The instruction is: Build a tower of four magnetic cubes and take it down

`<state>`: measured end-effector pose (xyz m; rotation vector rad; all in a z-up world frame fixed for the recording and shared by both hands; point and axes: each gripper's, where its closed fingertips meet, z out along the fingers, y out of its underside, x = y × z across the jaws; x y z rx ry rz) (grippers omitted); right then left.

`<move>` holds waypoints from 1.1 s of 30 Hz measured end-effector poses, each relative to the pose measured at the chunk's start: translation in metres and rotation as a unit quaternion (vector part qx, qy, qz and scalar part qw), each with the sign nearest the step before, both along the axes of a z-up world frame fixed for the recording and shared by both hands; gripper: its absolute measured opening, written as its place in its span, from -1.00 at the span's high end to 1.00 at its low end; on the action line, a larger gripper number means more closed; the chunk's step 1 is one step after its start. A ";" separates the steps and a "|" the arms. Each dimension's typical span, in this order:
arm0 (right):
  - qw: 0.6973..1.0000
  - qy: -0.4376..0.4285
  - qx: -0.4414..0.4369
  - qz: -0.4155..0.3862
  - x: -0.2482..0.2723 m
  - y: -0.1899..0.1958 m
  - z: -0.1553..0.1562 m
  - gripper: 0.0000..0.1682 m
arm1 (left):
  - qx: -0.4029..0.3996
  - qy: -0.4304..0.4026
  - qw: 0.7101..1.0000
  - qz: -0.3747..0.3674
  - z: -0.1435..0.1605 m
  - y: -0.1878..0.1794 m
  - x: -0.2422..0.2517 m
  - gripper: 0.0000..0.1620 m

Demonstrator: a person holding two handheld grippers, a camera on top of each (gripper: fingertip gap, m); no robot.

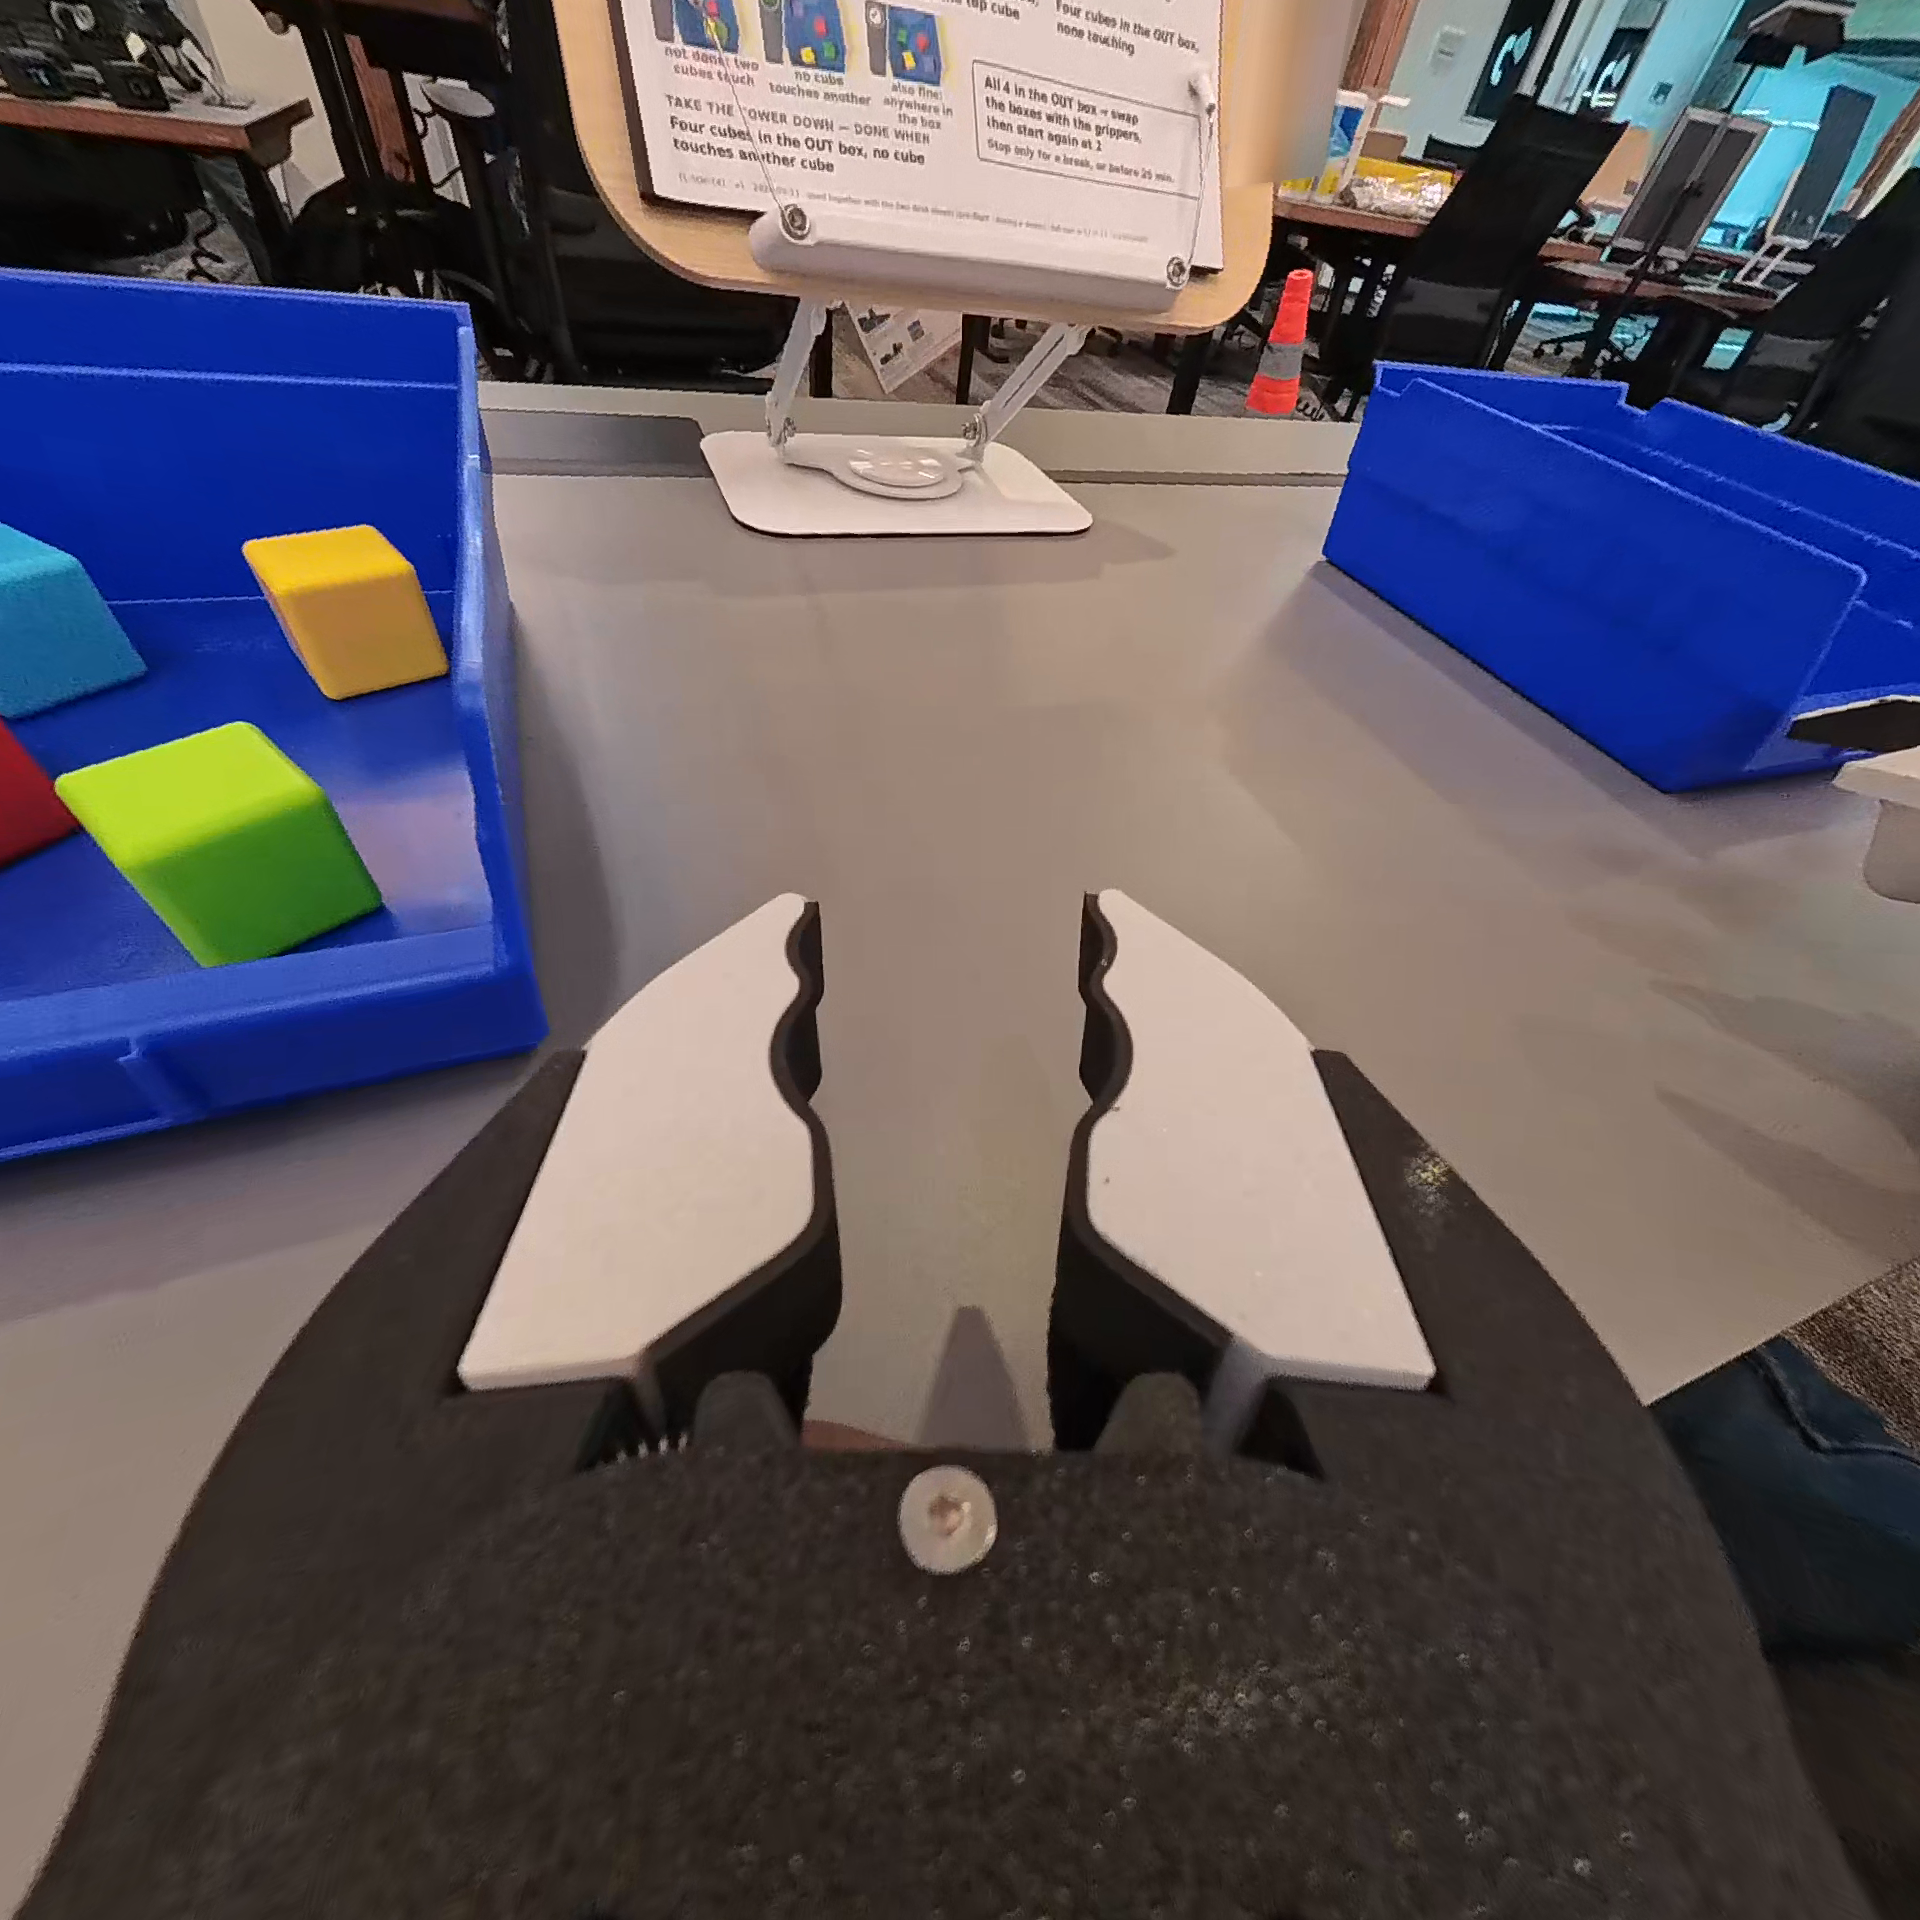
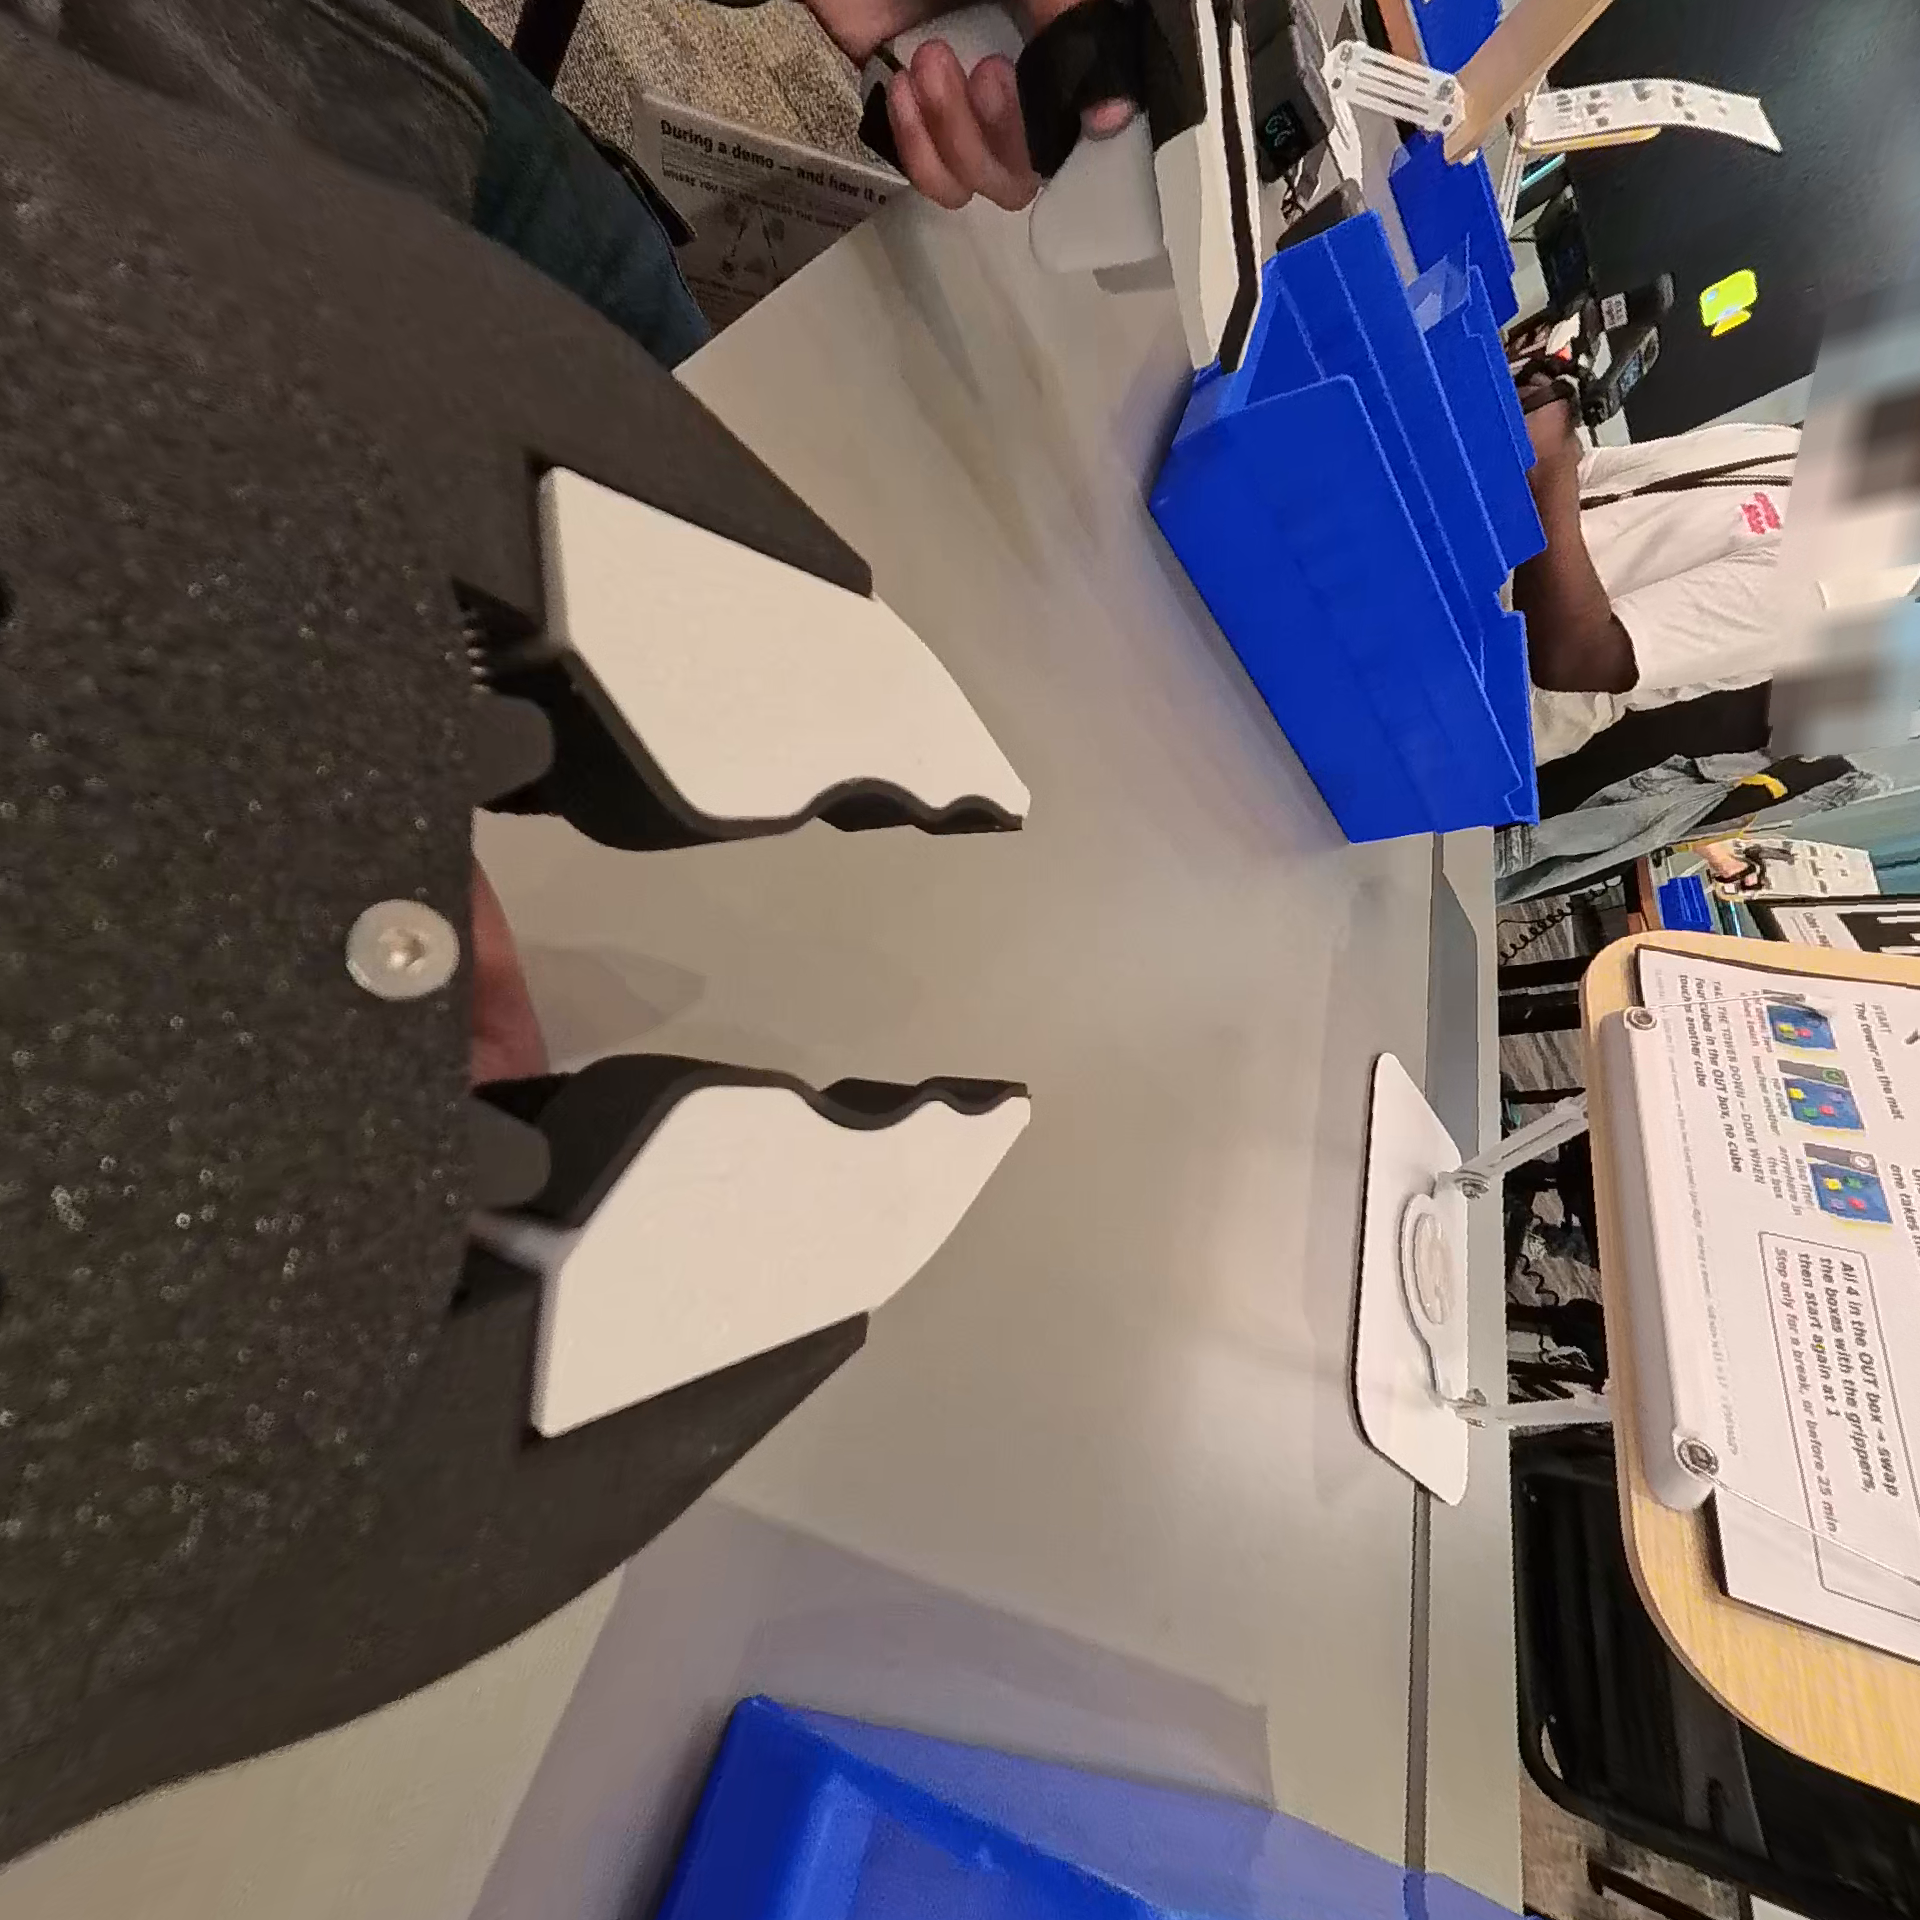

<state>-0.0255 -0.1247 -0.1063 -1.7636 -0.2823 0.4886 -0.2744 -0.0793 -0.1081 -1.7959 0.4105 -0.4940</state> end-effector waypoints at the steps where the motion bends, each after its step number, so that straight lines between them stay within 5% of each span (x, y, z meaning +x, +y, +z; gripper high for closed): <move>1: 1.000 0.001 0.000 0.000 0.000 0.000 0.000 0.47 | 0.001 0.002 1.000 -0.002 0.000 0.000 0.001 0.42; 6: 1.000 0.001 -0.001 0.003 -0.001 0.000 0.000 0.46 | 0.006 0.006 1.000 -0.011 0.005 -0.001 0.002 0.42; 9: 1.000 -0.004 -0.005 0.007 -0.002 -0.001 -0.002 0.45 | 0.019 -0.013 1.000 0.008 0.041 0.008 -0.020 0.43; 12: 1.000 -0.005 -0.001 0.009 -0.003 -0.002 -0.001 0.45 | 0.006 -0.011 0.996 0.084 0.075 0.041 -0.073 0.45; 17: 1.000 0.002 -0.011 0.016 -0.004 -0.001 -0.002 0.45 | -0.090 0.030 0.977 0.192 0.086 0.124 -0.135 0.31; 21: 1.000 0.004 -0.016 0.021 -0.006 0.001 -0.004 0.45 | -0.204 0.002 0.952 0.226 0.058 0.198 -0.139 0.29; 25: 0.999 0.015 -0.022 0.022 -0.005 0.002 -0.004 0.45 | -0.291 0.061 0.915 0.274 0.023 0.251 -0.150 0.26; 33: 0.998 0.045 -0.032 0.024 -0.001 0.002 -0.004 0.46 | -0.435 0.043 0.836 0.332 -0.026 0.285 -0.179 0.23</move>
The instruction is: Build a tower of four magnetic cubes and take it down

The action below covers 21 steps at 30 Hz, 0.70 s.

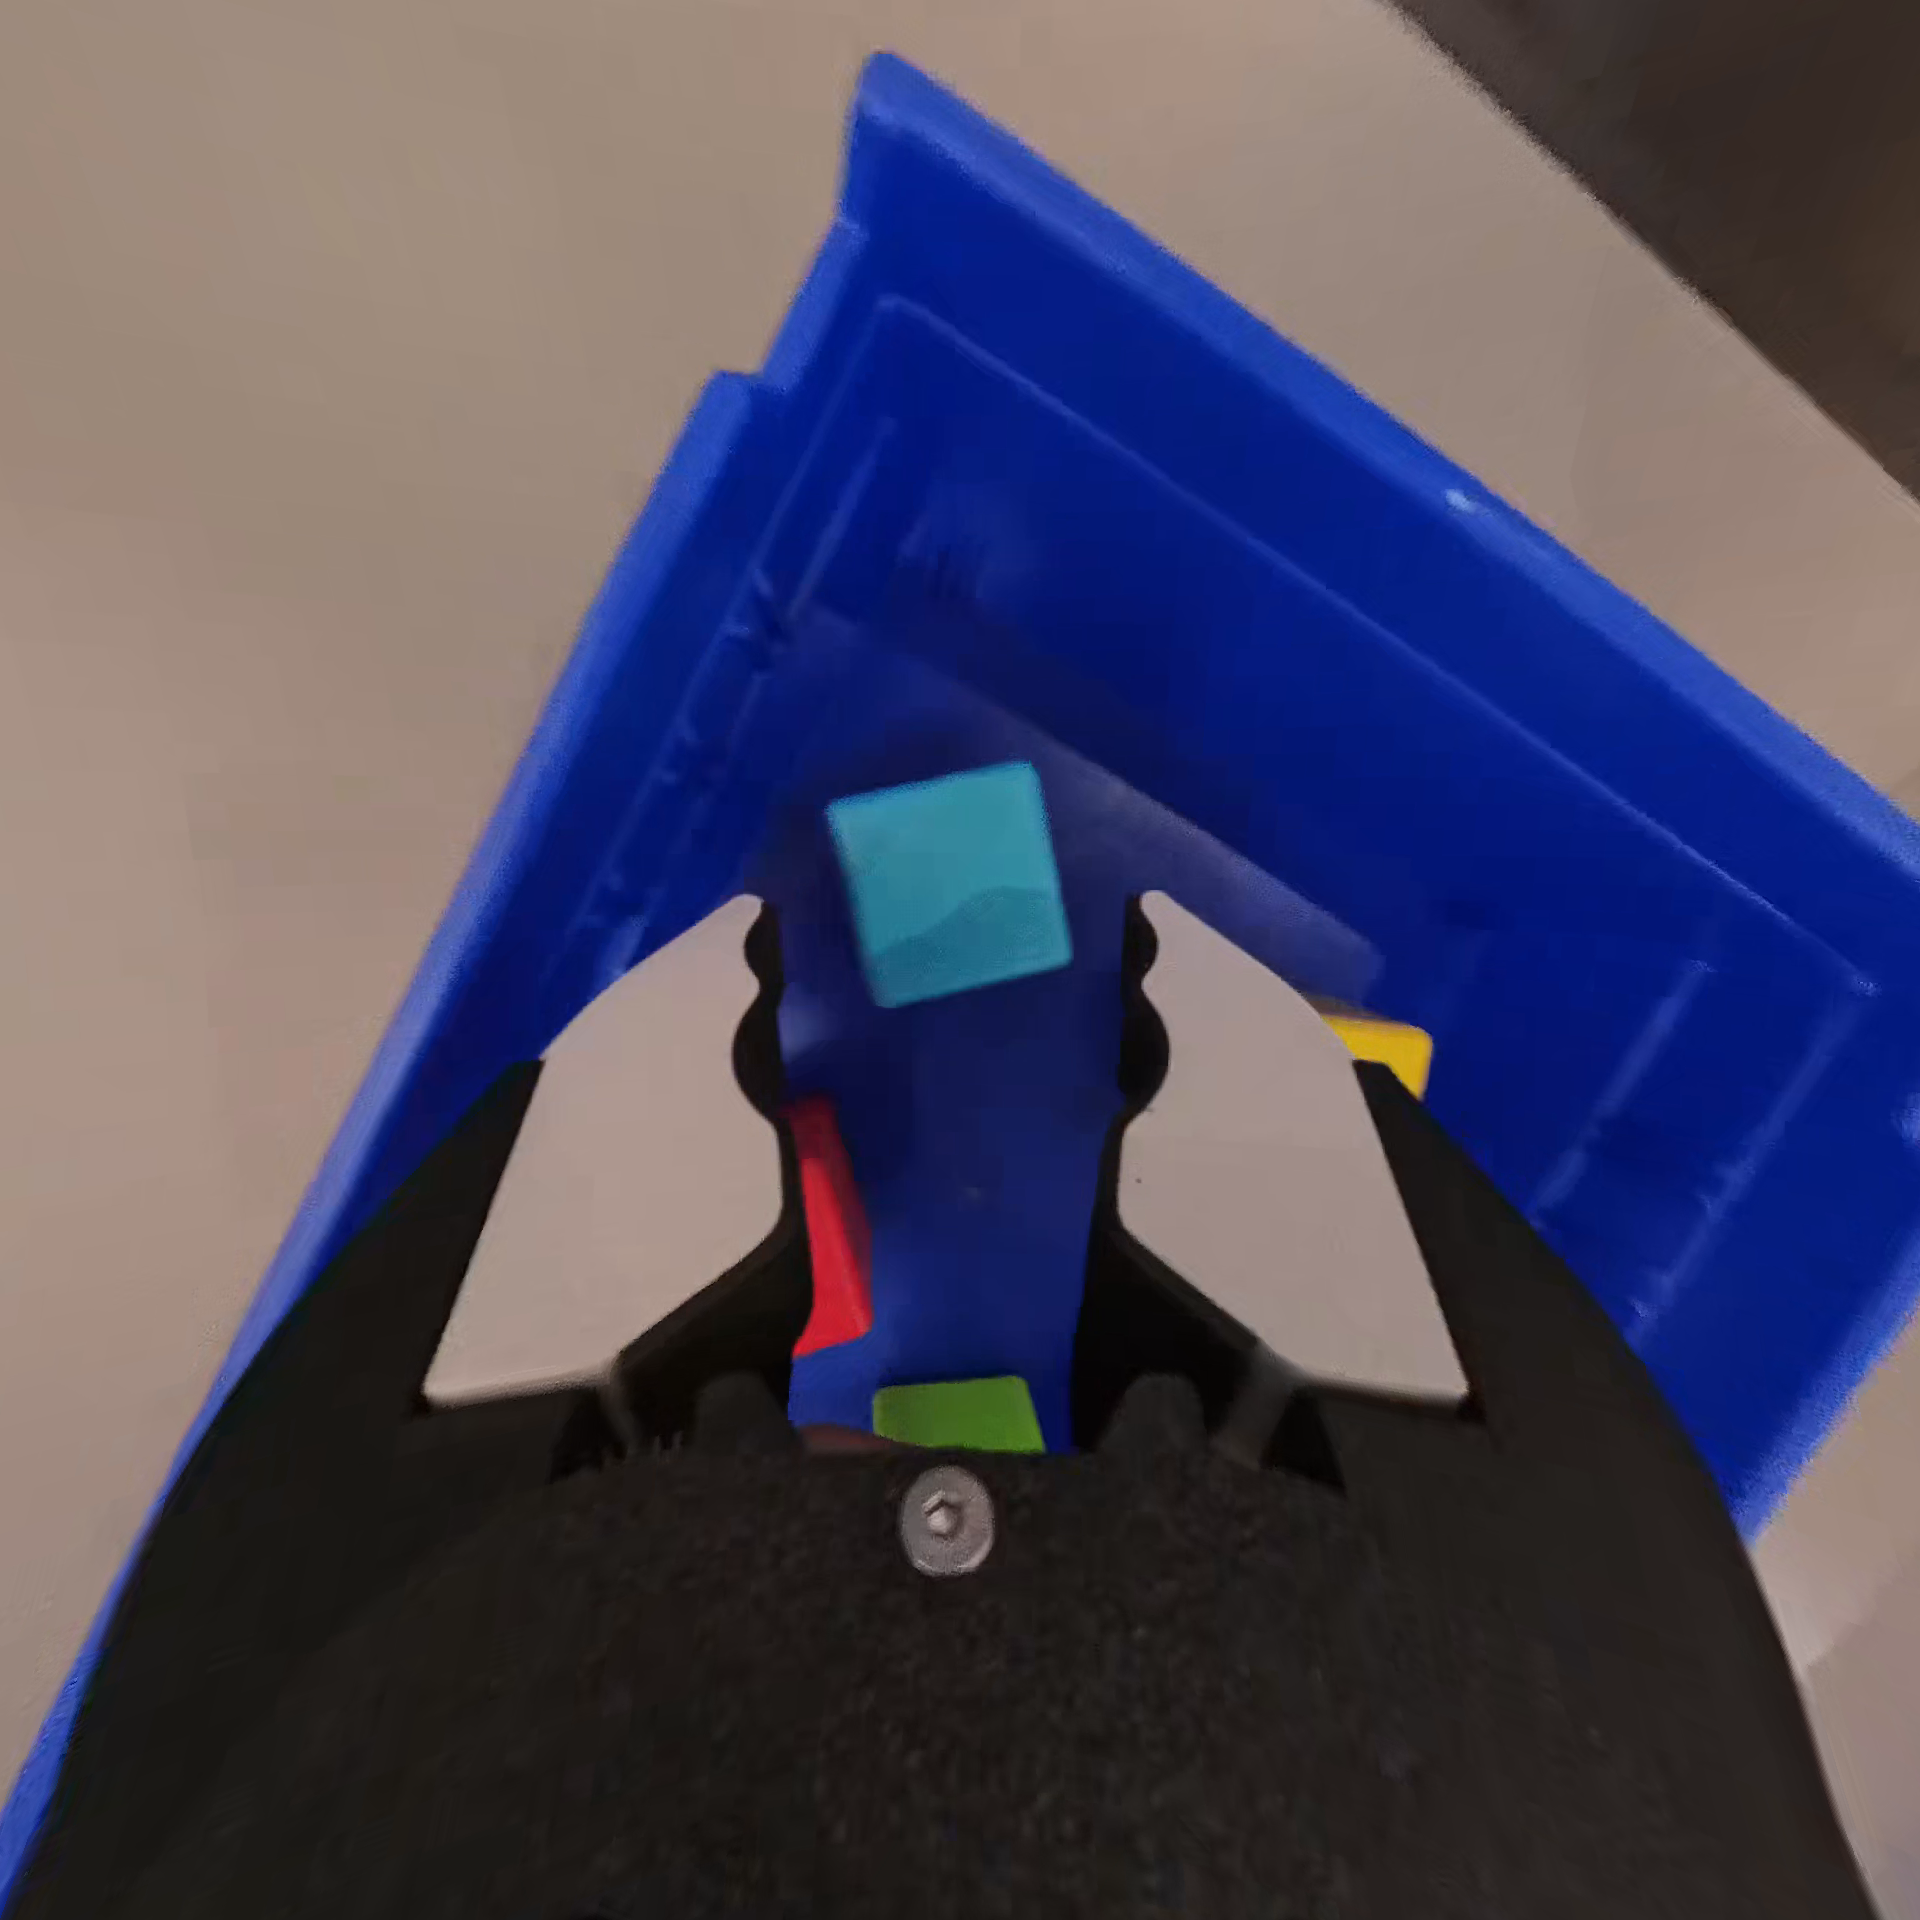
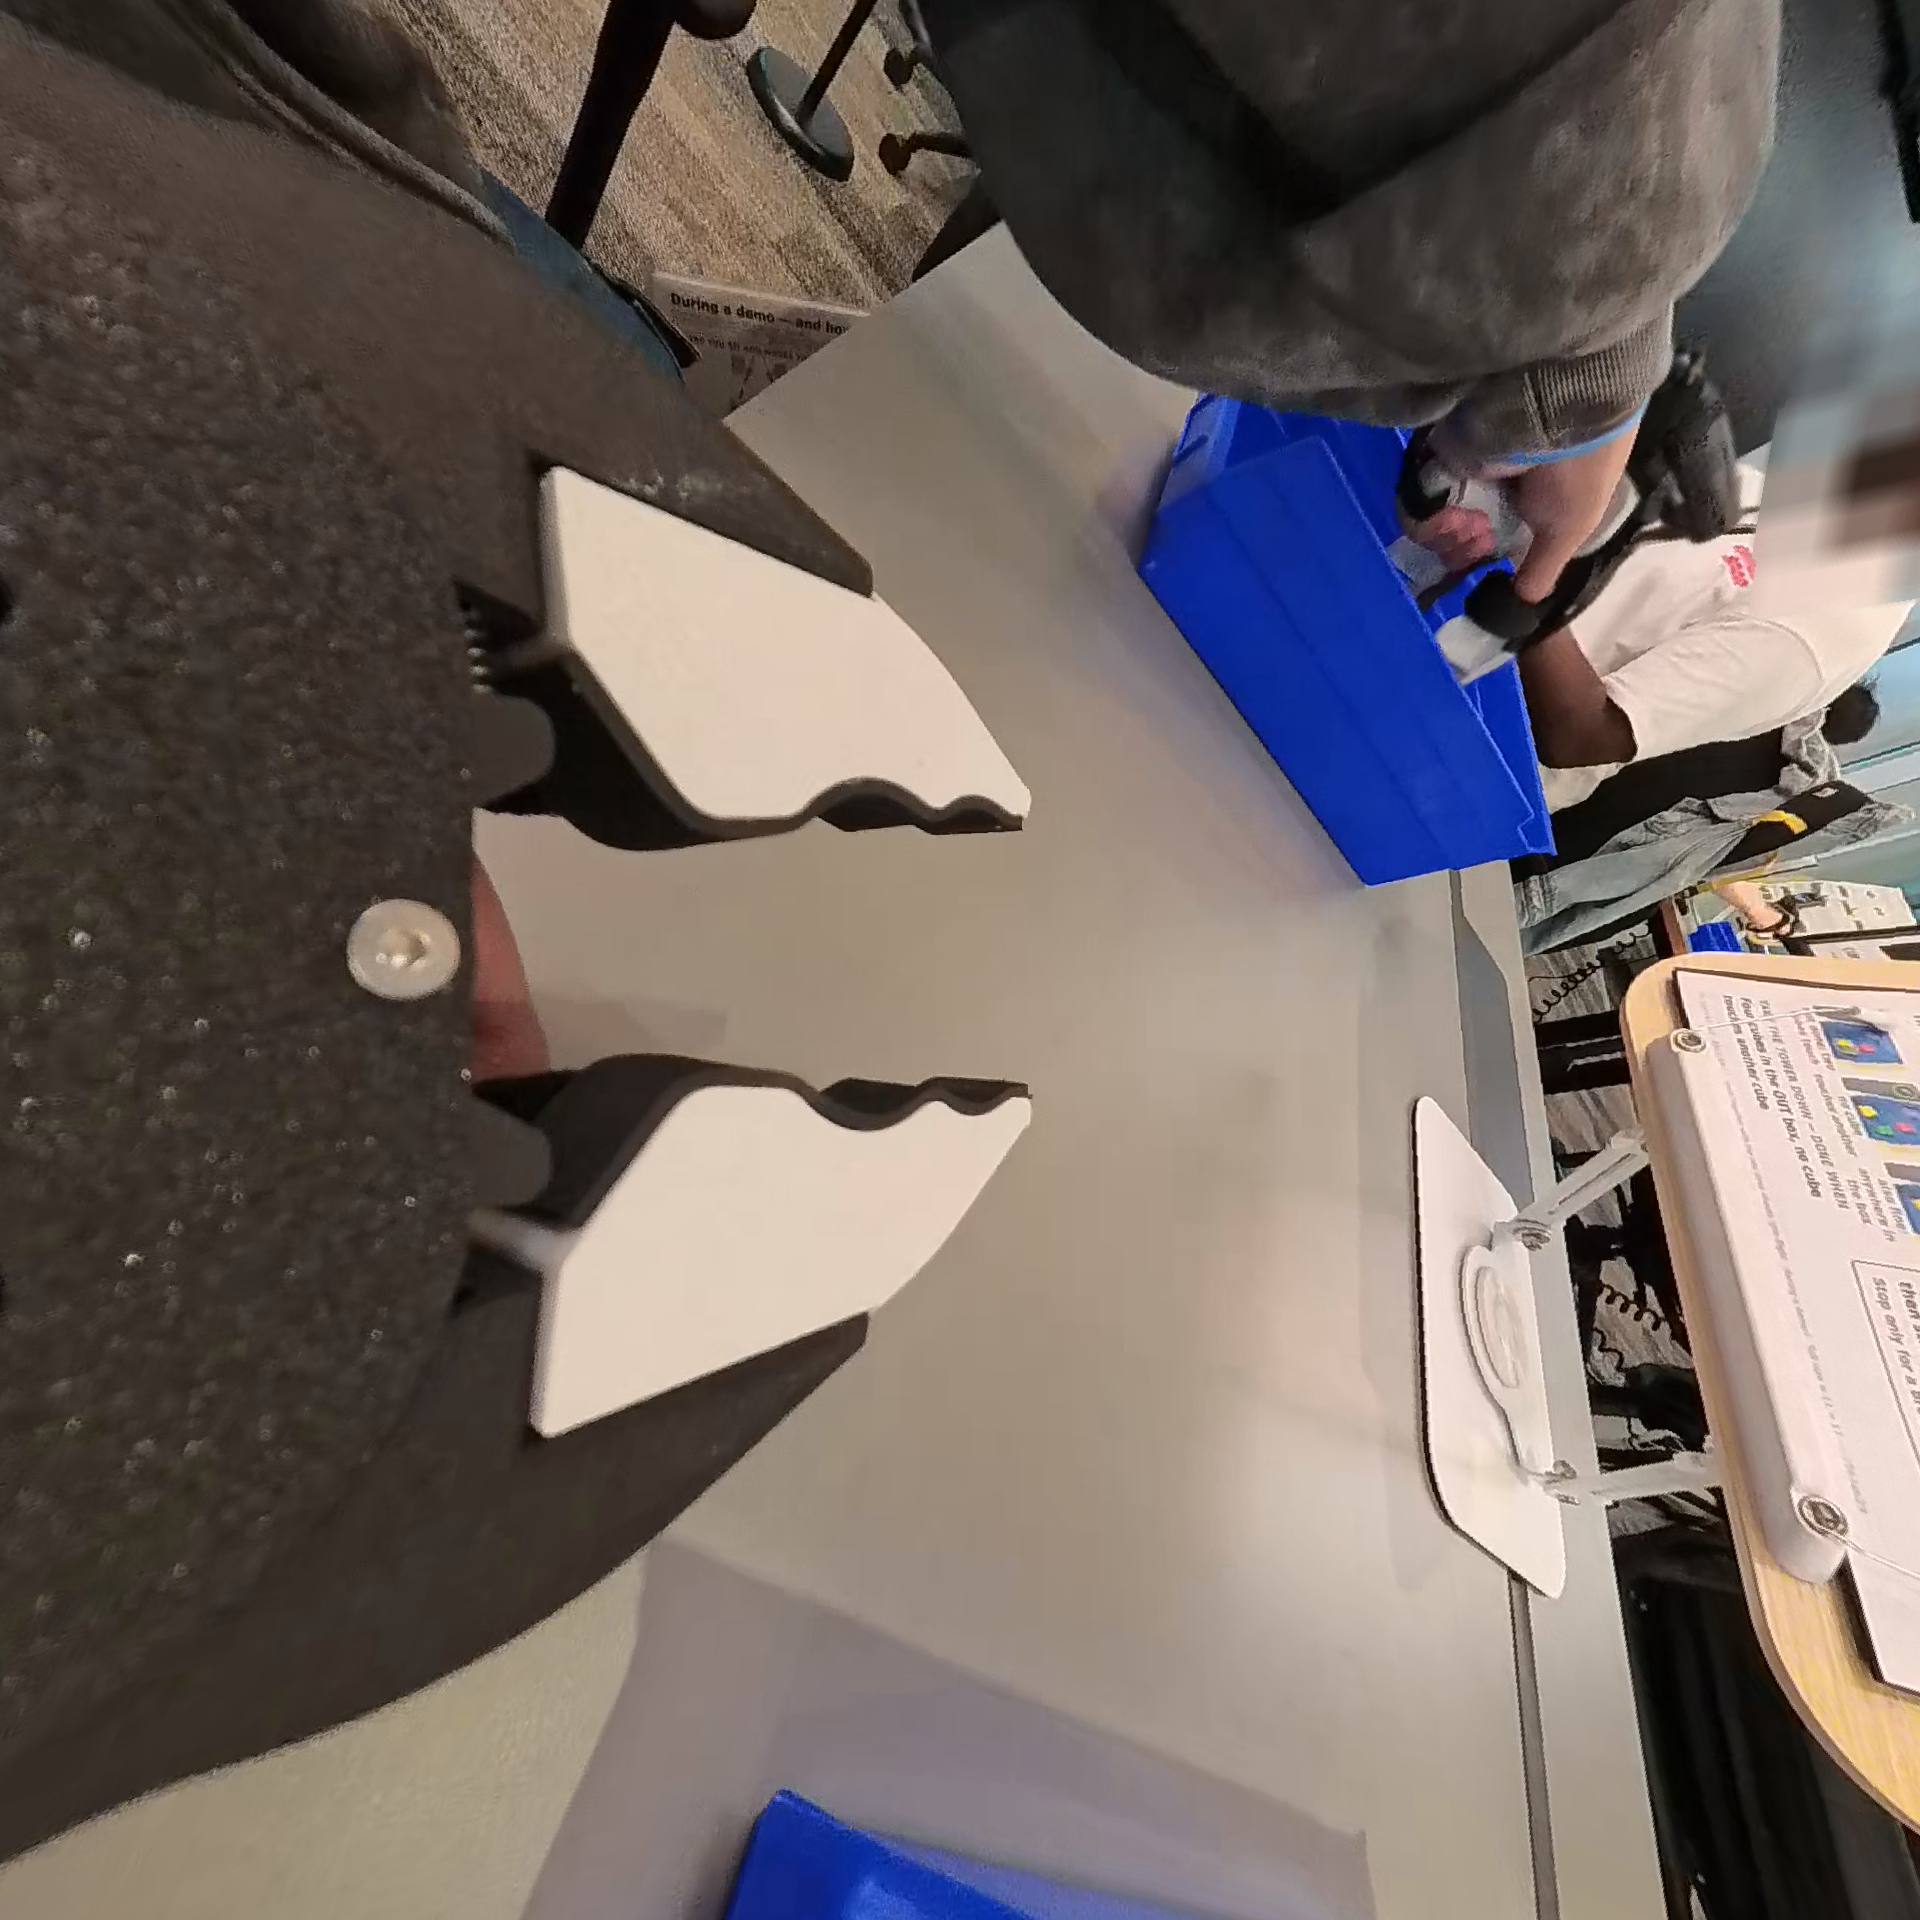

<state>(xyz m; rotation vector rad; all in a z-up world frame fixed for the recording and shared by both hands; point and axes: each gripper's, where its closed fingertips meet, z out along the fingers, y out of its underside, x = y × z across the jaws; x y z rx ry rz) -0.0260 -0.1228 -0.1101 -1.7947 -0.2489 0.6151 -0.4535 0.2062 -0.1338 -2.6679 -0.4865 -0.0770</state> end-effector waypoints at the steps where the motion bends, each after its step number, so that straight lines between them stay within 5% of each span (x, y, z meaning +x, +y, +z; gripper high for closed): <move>1: 1.000 0.001 -0.001 0.001 0.000 0.000 0.000 0.46 | -0.008 0.001 1.000 0.013 -0.004 0.001 -0.005 0.24; 11: 1.000 0.023 -0.014 0.005 0.002 0.002 -0.002 0.47 | -0.054 -0.013 0.998 0.031 -0.045 0.011 -0.001 0.32; 21: 0.999 0.029 -0.015 0.008 0.003 0.002 -0.001 0.48 | -0.008 0.019 0.997 -0.080 -0.009 0.014 0.013 0.38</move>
